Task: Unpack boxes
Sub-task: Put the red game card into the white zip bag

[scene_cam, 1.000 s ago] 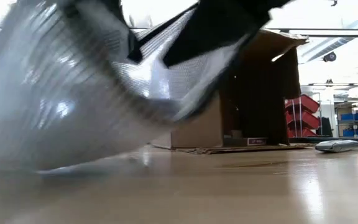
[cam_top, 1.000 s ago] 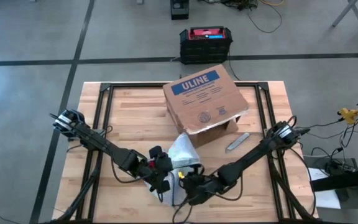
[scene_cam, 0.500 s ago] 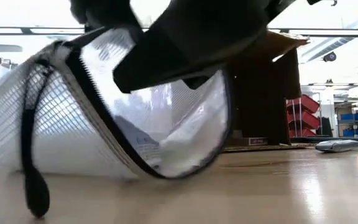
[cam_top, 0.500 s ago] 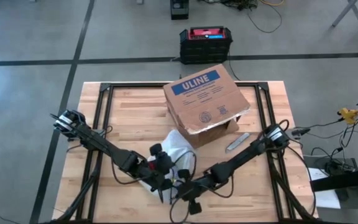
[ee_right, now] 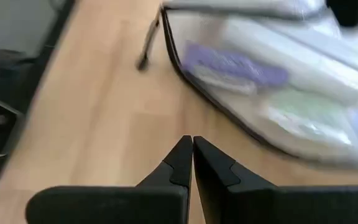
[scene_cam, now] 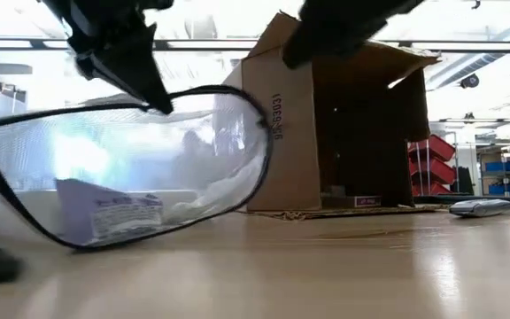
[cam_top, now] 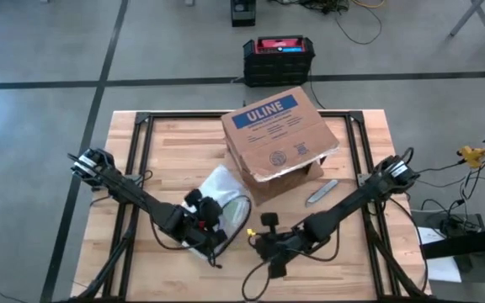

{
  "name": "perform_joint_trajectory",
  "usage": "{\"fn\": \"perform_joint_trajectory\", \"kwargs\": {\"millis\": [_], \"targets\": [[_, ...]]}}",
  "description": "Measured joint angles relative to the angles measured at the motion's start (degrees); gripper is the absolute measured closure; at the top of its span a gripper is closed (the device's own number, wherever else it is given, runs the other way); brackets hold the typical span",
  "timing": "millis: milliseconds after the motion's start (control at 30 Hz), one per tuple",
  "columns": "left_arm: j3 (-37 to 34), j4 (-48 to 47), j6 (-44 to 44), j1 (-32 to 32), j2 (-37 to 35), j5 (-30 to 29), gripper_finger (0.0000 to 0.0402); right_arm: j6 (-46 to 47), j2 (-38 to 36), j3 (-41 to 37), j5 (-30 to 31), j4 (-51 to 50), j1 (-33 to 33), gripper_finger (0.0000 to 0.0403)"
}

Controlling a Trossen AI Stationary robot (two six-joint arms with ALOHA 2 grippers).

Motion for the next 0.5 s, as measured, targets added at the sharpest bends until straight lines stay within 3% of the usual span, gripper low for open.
{"fn": "perform_joint_trajectory", "kwargs": {"millis": [200, 500], "targets": [[0.00, -12.81, -15.27, 0.08, -1.44, -3.79, 0.0401, 4.52, 1.56, -2.68, 4.24, -0.27, 0.11, 0.0403], [-0.90, -4.57, -17.45, -0.66, -1.15, -1.95, 0.0401, 8.56, 1.33, -7.26, 4.63, 0.16, 0.11, 0.0403]]}}
